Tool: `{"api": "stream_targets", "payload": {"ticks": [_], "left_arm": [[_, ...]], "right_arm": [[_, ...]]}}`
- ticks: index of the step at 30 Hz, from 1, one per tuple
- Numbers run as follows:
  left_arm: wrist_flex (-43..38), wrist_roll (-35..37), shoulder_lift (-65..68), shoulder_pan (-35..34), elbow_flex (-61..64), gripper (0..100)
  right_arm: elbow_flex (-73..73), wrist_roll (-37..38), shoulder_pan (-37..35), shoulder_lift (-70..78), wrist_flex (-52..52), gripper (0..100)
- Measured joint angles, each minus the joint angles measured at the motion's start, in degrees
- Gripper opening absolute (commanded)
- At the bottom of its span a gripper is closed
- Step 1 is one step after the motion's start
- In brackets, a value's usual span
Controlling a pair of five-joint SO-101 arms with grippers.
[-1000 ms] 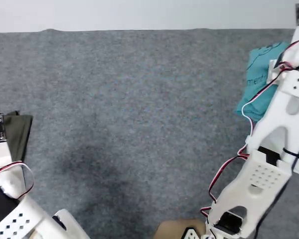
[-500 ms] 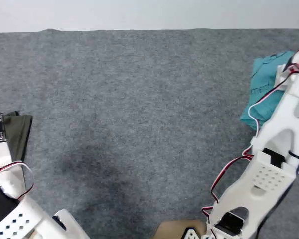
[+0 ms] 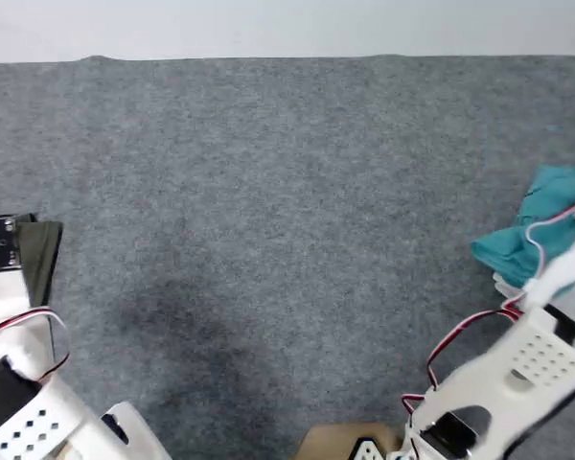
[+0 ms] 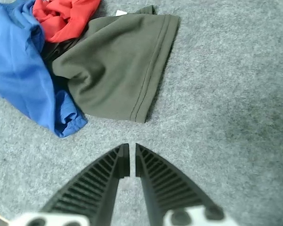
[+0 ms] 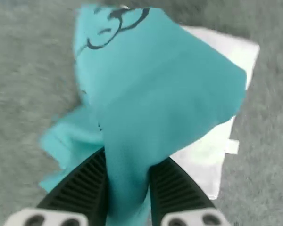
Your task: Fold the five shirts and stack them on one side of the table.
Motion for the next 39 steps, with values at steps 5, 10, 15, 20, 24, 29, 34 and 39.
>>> {"api": "stream_targets", "payload": {"ticks": [5,10,15,20,24,29,34,39], "left_arm": [[0.0,0.0,0.0,0.5,0.0,4],[0.0,0.0,0.0,0.5,0.0,4],[0.0,0.0,0.0,0.5,0.0,4],[0.0,0.0,0.0,0.5,0.0,4],[0.2,0.0,0.0,0.5,0.0,4],[0.5,0.0,0.0,0.5,0.0,4],[0.5,0.0,0.0,0.5,0.0,4],[0.5,0.0,0.0,0.5,0.0,4]], "right_arm": [[3.6,1.9,4.5,1.1,-5.5,1.0],[3.6,5.3,7.6,6.2,-10.8,1.5],[3.6,7.5,9.3,9.7,-15.6,9.4],[3.6,7.7,9.5,11.3,-16.3,28.9],[3.1,4.9,9.6,11.3,-16.2,30.3],[-2.5,2.8,9.0,9.8,-9.8,30.3],[-7.2,2.3,6.2,7.6,2.0,29.3],[-7.6,-4.4,4.3,7.5,4.6,11.8]]}}
